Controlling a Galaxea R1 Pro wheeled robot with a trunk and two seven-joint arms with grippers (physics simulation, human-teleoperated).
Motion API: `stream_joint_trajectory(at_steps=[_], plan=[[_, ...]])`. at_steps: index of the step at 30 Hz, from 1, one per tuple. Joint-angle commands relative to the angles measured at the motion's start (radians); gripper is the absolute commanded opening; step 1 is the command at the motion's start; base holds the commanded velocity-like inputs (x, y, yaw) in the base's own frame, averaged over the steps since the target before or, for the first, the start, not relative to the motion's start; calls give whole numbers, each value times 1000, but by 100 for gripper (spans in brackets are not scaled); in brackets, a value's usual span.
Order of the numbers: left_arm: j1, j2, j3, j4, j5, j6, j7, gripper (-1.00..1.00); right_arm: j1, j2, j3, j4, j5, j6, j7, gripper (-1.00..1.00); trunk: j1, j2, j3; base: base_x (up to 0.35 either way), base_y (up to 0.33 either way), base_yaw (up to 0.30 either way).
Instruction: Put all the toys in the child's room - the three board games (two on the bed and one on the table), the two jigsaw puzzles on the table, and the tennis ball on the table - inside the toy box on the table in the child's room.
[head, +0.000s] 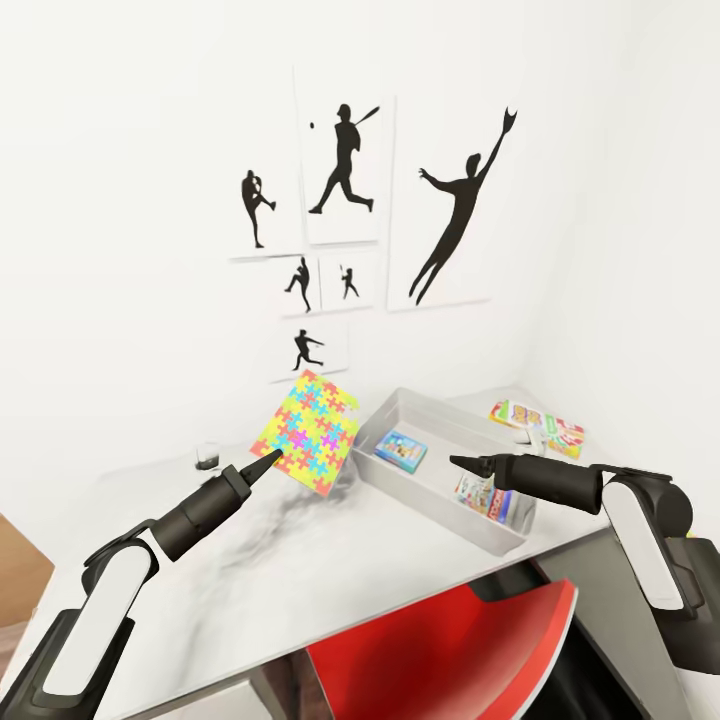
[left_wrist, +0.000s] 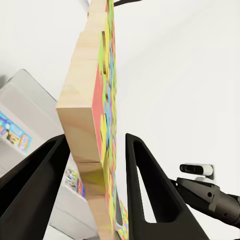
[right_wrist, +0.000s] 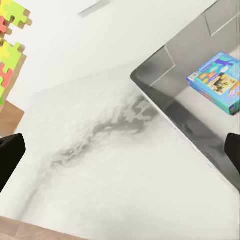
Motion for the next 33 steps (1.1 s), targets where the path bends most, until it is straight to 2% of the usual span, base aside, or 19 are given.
stream_joint_trajectory(at_steps=[1,13,33], plan=[[-1,0,0,0,7,5,2,-100,-1,0,-1,0,8,4,10,100,1,-2,-2,151,-157,0],[-1,-2,-2,0,7,4,3,-100,-1,0,-1,0,8,4,10,100,1,-2,-2,166,-199,0],[-1,-2,-3,0,7,4,3,-100,-1,-1,-1,0,8,4,10,100,1,-2,-3,21,-24,0]])
